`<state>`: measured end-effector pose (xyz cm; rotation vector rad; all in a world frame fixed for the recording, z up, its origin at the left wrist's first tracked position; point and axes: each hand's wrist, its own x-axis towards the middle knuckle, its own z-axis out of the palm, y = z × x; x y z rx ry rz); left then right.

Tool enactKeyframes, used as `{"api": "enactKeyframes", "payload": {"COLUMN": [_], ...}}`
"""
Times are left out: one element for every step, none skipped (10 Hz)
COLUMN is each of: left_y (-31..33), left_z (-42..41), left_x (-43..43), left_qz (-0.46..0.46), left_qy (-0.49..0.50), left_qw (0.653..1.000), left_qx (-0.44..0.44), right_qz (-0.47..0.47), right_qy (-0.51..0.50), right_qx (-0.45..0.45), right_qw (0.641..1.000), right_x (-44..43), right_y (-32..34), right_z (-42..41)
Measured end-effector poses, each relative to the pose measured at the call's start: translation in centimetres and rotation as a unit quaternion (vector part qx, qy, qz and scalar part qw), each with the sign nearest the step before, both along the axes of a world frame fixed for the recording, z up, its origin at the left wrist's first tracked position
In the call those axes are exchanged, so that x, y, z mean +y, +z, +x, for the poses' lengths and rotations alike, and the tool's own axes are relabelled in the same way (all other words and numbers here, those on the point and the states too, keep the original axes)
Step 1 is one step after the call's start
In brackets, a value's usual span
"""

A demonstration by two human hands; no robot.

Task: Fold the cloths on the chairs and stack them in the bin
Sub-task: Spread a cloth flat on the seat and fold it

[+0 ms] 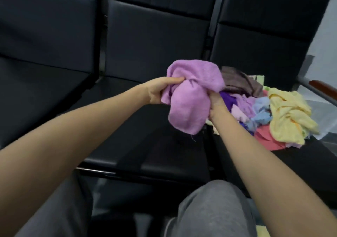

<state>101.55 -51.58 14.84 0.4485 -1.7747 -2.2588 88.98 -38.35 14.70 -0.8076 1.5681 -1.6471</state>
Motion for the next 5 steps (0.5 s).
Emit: {"api": "enactKeyframes", "payload": {"left_y": [0.5, 0.5, -3.9, -7.6, -11.4], "left_z": [1.3, 3.1, 4.2, 4.6, 5.2], "left_x": [-2.3, -3.8, -4.4, -4.0, -1.7], "left_qz": [-0.055, -0.19, -0.304, -0.295, -0.085], "left_qy": [0.122, 0.202, 0.161, 0.067, 0.118], "left_qw": [0.985, 0.952, 0.916, 0.917, 0.983], "left_qx": [0.108, 0.127, -0.206, -0.259, -0.115], "right_qz": [0.014, 0.164, 0.255, 0.227, 0.183], "right_qy": [-0.01, -0.076, -0.06, -0.008, 0.117], "right_qx": [0.035, 0.155, 0.234, 0.277, 0.323], "right_qw": [0.999, 0.971, 0.936, 0.934, 0.921], "right_x": [-3.6, -4.6, -4.8, -4.7, -3.9], "right_y": [-0.4, -2.3, -5.8, -8.1, -10.3], "right_z": [1.9, 2.2, 3.5, 4.8, 6.1]}}
